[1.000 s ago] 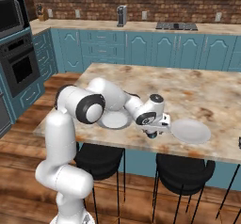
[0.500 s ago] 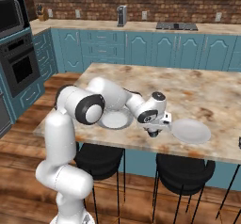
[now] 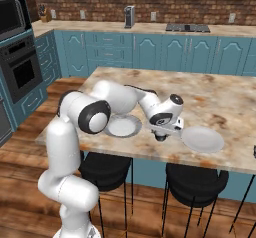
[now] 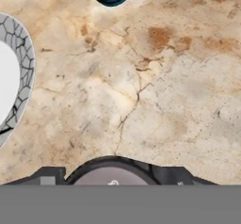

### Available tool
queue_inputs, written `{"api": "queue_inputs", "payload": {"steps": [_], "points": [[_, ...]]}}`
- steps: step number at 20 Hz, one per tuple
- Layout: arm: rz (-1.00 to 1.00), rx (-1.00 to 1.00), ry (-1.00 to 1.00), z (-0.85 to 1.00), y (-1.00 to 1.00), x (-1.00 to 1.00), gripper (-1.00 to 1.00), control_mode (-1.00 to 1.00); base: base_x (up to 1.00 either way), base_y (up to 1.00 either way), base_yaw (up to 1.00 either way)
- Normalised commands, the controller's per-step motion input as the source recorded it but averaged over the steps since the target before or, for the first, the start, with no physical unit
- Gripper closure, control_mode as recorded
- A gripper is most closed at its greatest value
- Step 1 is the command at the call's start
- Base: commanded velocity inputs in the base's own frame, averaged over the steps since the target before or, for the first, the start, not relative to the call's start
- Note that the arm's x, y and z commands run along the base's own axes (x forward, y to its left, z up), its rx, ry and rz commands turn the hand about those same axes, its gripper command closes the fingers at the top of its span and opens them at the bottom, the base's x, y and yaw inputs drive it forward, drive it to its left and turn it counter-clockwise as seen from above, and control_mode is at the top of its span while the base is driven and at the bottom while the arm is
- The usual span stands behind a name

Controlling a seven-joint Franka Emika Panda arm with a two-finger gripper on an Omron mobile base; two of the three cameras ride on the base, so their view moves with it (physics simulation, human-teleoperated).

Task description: Place two yogurt containers on each plate.

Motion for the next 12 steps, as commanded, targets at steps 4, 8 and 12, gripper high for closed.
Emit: {"api": "queue_inputs", "payload": {"steps": [4,8,12], "points": [[0.00,0.13,0.00,0.07,0.42,0.17,1.00,-1.00,0.00,0.00,0.00],[0.00,0.07,0.00,0.00,0.63,0.15,1.00,-1.00,0.00,0.00,0.00],[0.00,0.06,0.00,0.10,0.43,0.11,1.00,-1.00,0.00,0.00,0.00]]}}
